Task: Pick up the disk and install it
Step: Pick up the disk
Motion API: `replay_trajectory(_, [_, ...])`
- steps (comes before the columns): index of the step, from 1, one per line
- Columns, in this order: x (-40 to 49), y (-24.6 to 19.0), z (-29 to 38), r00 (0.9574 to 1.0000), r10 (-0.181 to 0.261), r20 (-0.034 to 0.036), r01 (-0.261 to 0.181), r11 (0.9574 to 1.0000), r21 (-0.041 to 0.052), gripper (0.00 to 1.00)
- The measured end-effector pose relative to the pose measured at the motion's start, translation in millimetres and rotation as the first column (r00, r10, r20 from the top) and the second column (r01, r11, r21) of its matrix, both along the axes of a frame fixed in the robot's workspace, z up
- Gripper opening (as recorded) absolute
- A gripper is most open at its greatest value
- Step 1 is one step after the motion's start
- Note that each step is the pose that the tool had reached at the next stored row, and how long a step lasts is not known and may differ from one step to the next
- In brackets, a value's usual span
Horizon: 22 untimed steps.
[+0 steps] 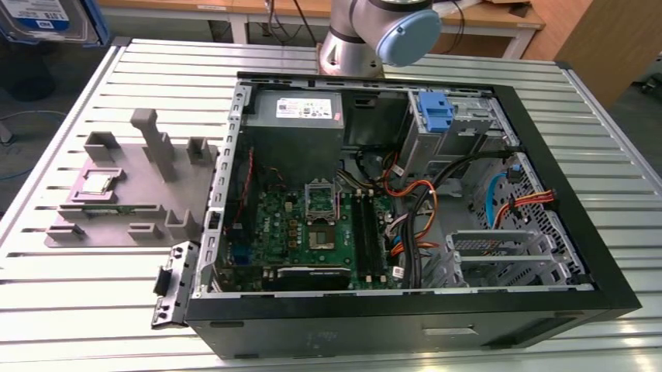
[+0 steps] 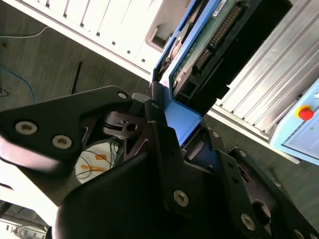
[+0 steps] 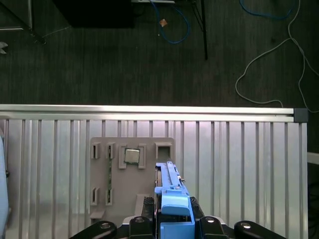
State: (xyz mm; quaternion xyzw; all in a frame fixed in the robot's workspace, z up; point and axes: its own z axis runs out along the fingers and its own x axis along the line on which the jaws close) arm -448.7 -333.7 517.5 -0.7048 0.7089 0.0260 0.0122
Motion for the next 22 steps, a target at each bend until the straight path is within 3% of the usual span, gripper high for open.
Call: replay_trajectory(22, [0.0,0.0,19.4,1.0,0.0,0.0,0.0,1.0,0.0006,0.37])
